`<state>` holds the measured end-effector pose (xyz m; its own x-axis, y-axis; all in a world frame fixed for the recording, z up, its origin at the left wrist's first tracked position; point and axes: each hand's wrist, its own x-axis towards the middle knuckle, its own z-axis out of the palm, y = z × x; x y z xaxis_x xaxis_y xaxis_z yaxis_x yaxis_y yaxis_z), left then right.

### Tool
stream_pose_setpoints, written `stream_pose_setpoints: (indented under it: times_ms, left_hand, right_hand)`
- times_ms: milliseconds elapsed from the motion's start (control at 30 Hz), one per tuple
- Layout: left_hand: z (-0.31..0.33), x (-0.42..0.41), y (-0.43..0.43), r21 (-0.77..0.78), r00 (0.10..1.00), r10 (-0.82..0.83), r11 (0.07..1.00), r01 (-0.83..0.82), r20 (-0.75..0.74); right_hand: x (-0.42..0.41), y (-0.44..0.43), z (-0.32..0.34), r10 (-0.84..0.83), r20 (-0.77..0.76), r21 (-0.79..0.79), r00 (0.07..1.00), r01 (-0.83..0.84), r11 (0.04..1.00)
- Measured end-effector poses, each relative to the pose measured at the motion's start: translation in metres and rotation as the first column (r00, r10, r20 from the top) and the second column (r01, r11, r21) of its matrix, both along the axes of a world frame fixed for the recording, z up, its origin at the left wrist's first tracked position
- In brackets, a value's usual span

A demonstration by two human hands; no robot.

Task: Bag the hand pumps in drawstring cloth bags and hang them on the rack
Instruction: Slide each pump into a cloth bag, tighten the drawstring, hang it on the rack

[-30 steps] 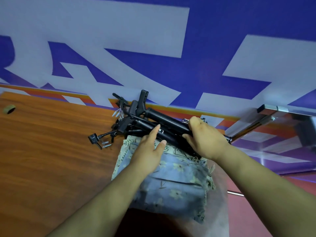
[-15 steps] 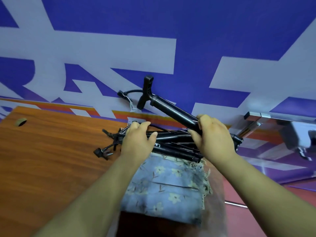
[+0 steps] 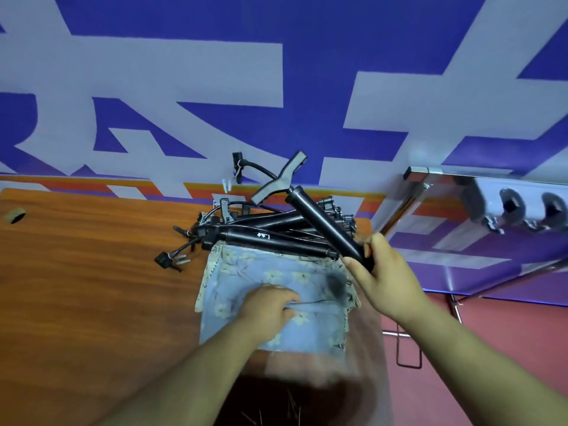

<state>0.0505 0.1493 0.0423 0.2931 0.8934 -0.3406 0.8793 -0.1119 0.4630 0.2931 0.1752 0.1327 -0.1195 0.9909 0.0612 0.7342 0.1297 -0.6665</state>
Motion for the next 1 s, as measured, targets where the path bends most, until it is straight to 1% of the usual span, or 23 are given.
stream_pose_setpoints:
  times_ms: [67, 133, 200, 300, 433, 567, 667, 767, 900, 1000]
  left_hand:
    - [-0.001, 0.000, -0.003, 0.000, 0.998, 0.062, 0.998, -0.062, 0.018]
    - [0.007, 0.000, -0.005, 0.033, 0.991, 0.111, 0.993, -0.114, 0.075]
    - [0.025, 0.001, -0.008, 0.092, 0.971, 0.168, 0.978, -0.186, 0.169]
    - [0.066, 0.004, -0.012, 0.158, 0.914, 0.220, 0.945, -0.286, 0.342]
    - [0.118, 0.032, -0.012, 0.203, 0.844, 0.176, 0.927, -0.315, 0.507]
    - [0.153, 0.085, -0.015, 0.275, 0.821, 0.062, 0.926, -0.260, 0.567]
    - [0.168, 0.141, -0.018, 0.280, 0.791, 0.000, 0.935, -0.216, 0.612]
    - [0.173, 0.210, -0.020, 0.253, 0.763, -0.019, 0.949, -0.190, 0.647]
    - [0.167, 0.307, -0.022, 0.119, 0.694, 0.078, 0.965, -0.232, 0.716]
    - [0.159, 0.362, -0.021, 0.089, 0.658, 0.120, 0.957, -0.275, 0.744]
  right_hand:
    - [0.010, -0.014, -0.002, -0.012, -0.010, -0.015, 1.000, 0.012, 1.000]
    - [0.018, -0.025, -0.002, -0.017, -0.039, -0.029, 0.999, 0.016, 0.999]
    - [0.023, -0.036, 0.000, -0.021, -0.073, -0.050, 0.997, 0.018, 0.999]
    - [0.025, -0.052, 0.005, -0.024, -0.152, -0.092, 0.988, 0.010, 0.996]
    - [0.032, -0.057, 0.011, -0.106, -0.300, -0.120, 0.948, 0.072, 0.990]
    - [0.064, -0.054, 0.025, -0.154, -0.439, -0.132, 0.885, 0.106, 0.986]
    - [0.112, -0.046, 0.034, -0.120, -0.526, -0.099, 0.842, 0.079, 0.992]
    - [0.177, -0.036, 0.038, -0.068, -0.551, -0.051, 0.831, 0.048, 0.998]
    - [0.275, -0.021, 0.030, 0.026, -0.583, -0.016, 0.812, -0.043, 0.999]
    - [0.341, -0.020, 0.018, 0.047, -0.581, -0.014, 0.813, -0.068, 0.998]
